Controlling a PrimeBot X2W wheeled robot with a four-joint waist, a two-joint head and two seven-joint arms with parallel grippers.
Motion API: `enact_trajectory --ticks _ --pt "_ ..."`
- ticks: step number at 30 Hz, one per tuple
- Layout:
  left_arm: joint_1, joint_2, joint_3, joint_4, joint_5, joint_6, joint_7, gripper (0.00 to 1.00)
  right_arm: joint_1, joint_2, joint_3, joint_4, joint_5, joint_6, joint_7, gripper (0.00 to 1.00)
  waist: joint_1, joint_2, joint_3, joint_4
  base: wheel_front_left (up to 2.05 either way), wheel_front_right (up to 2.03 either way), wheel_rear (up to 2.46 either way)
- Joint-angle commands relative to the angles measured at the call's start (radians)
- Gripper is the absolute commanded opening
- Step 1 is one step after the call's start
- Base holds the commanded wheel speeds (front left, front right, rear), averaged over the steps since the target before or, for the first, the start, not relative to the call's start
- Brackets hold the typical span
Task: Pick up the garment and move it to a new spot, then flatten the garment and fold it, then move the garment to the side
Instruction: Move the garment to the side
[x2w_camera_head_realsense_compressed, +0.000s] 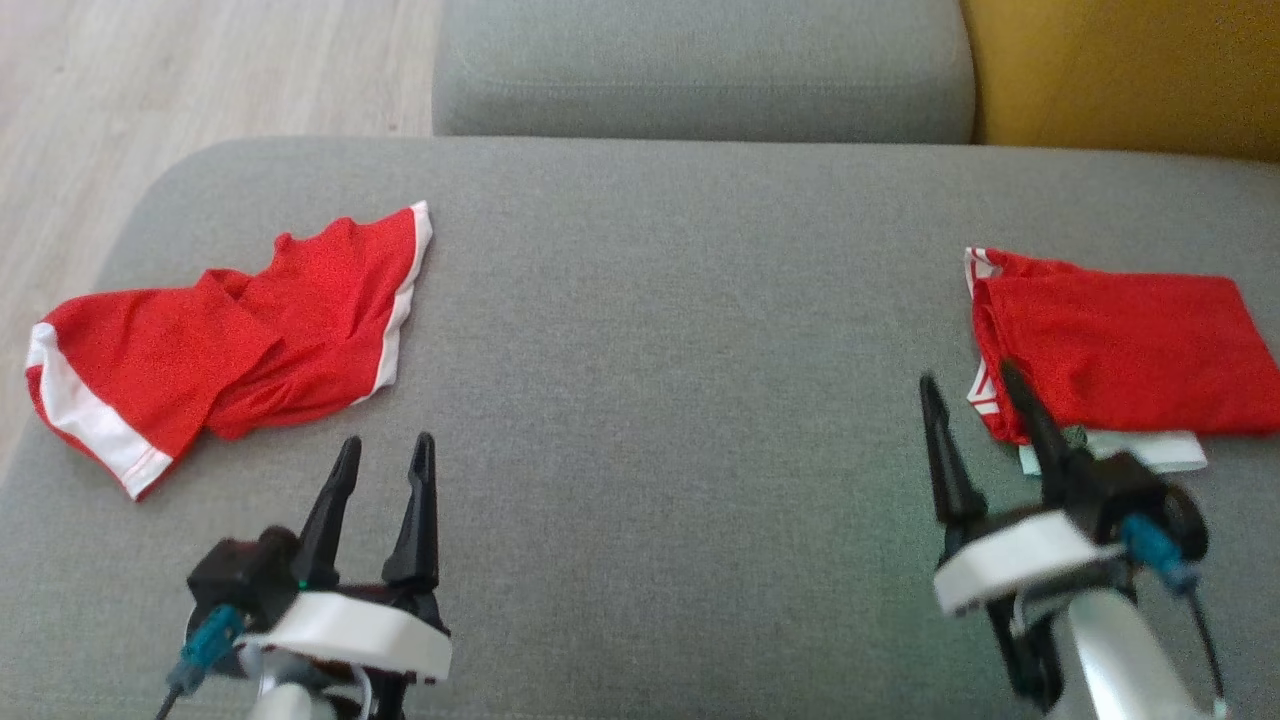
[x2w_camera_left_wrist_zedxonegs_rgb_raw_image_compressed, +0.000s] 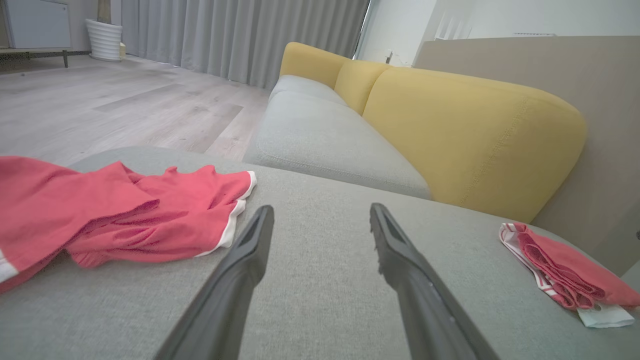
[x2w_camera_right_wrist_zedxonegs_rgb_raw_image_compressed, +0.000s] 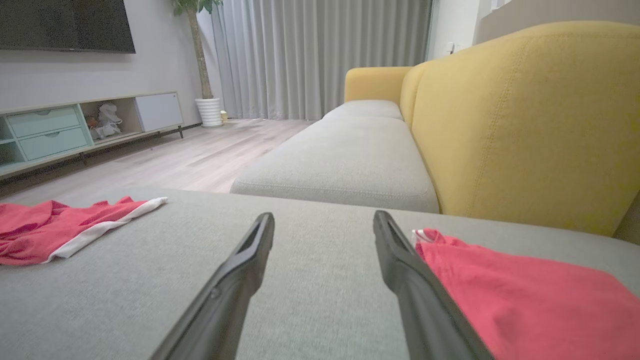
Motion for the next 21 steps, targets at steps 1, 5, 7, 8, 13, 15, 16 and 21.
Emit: enact_trajectory --ticks 1,5,7,8,13,15,16,21 --pt "-0.016 0.007 0.024 -0.033 0.003 0.015 -0.006 1.0 0.014 0.002 0.033 -0.033 0.006 0.002 -0.02 1.0 0.0 0.0 -0.019 0.006 0.0 0.0 0.0" --pt "0.009 0.007 0.015 -0.044 0.012 0.027 -0.006 1.0 0.067 0.002 0.028 -0.029 0.006 0.002 -0.036 1.0 0.0 0.0 -0.029 0.003 0.0 0.0 0.0" --pt "0.016 0.007 0.016 -0.052 0.019 0.035 -0.006 1.0 0.079 0.002 0.026 -0.027 0.013 0.002 -0.041 1.0 0.0 0.0 -0.03 0.0 0.0 0.0 0.0" --pt "0.018 0.007 0.018 -0.057 0.02 0.039 -0.006 1.0 0.082 0.002 0.027 -0.026 0.014 0.002 -0.042 1.0 0.0 0.0 -0.031 -0.002 0.0 0.0 0.0" --pt "0.021 0.007 0.024 -0.069 0.026 0.046 -0.006 1.0 0.08 0.002 0.027 -0.023 0.014 0.002 -0.047 1.0 0.0 0.0 -0.031 -0.011 0.0 0.0 0.0" --pt "0.019 0.007 0.027 -0.072 0.027 0.047 -0.006 1.0 0.076 0.002 0.026 -0.021 0.013 0.002 -0.048 1.0 0.0 0.0 -0.03 -0.013 0.0 0.0 0.0" --pt "0.018 0.007 0.028 -0.073 0.027 0.048 -0.006 1.0 0.074 0.003 0.026 -0.019 0.013 0.002 -0.048 1.0 0.0 0.0 -0.03 -0.014 0.0 0.0 0.0" --pt "0.014 0.007 0.032 -0.077 0.025 0.049 -0.006 1.0 0.073 0.003 0.034 -0.014 0.013 0.002 -0.05 1.0 0.0 0.0 -0.026 -0.014 0.0 0.0 0.0"
